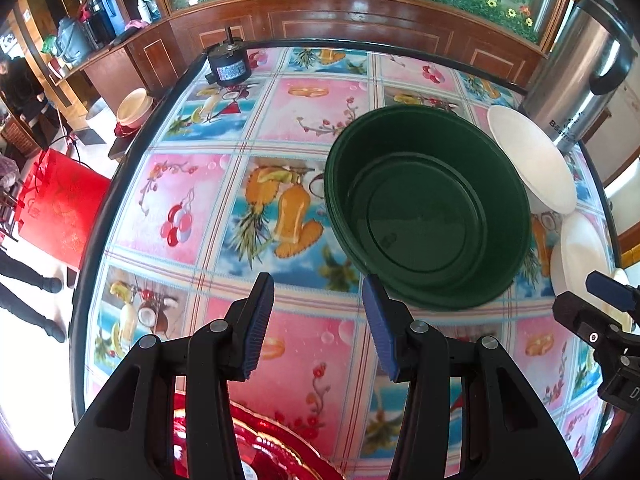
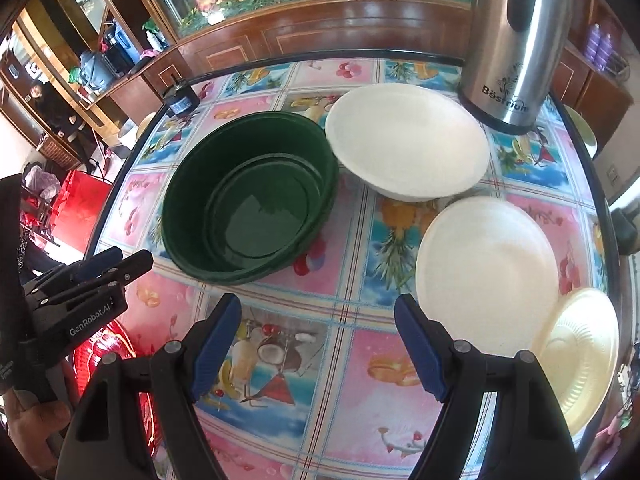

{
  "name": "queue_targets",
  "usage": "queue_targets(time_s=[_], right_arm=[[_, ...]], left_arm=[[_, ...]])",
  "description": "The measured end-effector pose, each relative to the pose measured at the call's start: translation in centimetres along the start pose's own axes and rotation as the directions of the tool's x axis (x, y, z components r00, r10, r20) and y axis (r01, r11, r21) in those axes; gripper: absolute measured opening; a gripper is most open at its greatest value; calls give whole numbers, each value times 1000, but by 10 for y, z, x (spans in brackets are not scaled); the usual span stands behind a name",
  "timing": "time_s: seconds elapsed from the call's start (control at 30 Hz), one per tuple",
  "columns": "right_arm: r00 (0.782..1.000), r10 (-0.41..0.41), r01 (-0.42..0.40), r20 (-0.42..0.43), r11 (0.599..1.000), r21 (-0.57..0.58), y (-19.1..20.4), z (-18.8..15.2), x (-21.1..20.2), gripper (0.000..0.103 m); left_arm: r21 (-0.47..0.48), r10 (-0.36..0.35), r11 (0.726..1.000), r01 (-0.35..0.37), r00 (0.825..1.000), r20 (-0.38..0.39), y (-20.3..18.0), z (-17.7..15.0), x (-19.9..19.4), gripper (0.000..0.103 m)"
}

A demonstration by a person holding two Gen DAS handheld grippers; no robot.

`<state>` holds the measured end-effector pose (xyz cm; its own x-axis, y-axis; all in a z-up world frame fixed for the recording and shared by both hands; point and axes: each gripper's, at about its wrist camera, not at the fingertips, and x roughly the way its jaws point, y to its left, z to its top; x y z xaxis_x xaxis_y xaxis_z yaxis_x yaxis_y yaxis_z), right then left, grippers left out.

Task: Organize plates and bowls
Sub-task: 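Move the left tool back toward the green basin and white bowls, then lower the left tool onto the green basin rim and close it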

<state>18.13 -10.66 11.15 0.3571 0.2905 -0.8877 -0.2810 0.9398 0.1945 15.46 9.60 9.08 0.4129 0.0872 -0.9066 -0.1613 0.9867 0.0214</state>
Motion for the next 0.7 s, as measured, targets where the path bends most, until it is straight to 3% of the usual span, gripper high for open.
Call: queue_targets(time_s=[0.7], right_arm=[[1000, 25, -25, -12, 999, 21, -12, 28, 20, 79]], left_arm=[[-32, 6, 999, -7, 1000, -23, -3, 30, 27, 46]])
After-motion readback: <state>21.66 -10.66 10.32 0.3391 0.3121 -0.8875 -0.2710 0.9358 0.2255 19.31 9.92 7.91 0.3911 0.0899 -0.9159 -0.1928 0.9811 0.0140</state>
